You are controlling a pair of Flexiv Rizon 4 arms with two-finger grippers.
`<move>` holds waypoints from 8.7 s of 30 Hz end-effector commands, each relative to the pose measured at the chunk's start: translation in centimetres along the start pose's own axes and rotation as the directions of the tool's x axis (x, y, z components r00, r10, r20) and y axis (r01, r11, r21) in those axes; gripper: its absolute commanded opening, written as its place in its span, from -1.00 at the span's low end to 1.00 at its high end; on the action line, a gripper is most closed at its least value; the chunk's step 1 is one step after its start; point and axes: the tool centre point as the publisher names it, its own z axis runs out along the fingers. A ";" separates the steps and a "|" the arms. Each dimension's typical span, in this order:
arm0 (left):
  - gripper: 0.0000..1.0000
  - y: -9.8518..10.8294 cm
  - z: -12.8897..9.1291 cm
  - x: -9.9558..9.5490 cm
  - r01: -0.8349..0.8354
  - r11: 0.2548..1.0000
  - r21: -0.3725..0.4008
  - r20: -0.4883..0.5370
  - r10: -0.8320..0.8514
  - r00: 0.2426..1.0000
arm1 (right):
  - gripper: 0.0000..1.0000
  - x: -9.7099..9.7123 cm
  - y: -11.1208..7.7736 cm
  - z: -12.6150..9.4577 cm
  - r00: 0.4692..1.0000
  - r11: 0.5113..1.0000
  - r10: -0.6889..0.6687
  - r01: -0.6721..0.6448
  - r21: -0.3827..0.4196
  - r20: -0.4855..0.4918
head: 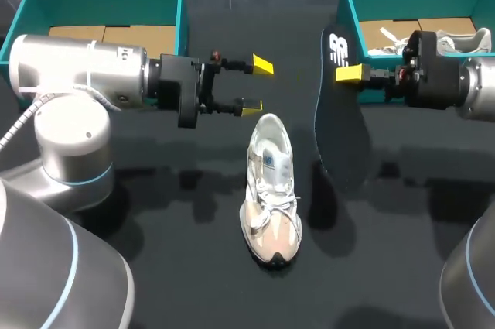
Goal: Take the shoe out of the shoebox, open the shoe tongue, remove and reinsert the insole, then place the shoe into the shoebox
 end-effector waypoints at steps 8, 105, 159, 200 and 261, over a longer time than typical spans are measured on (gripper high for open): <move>1.00 0.7 -0.1 -0.7 0.043 0.999 -0.006 0.041 -0.043 0.998 | -1.00 -3.4 3.1 0.8 0.982 0.982 0.190 -0.190 0.012 0.017; -1.00 1.4 0.4 2.9 0.210 0.976 -0.062 0.000 -0.210 0.978 | 1.00 -7.1 3.8 4.0 0.915 0.921 0.387 -0.388 -0.013 0.116; -1.00 1.3 -1.5 -1.0 0.996 0.064 0.061 -0.159 -0.985 0.073 | 1.00 -6.8 2.7 1.7 0.930 0.933 0.357 -0.359 0.007 0.088; -1.00 2.1 -2.4 -4.0 0.535 -0.841 -0.080 -0.250 -0.503 -0.827 | 1.00 -6.8 2.7 1.7 0.930 0.933 0.357 -0.359 0.007 0.088; -1.00 0.1 -0.5 1.1 -0.041 -0.988 -0.151 -0.227 0.075 -0.971 | 1.00 4.1 6.4 1.0 0.345 0.917 0.186 -0.397 -0.037 0.920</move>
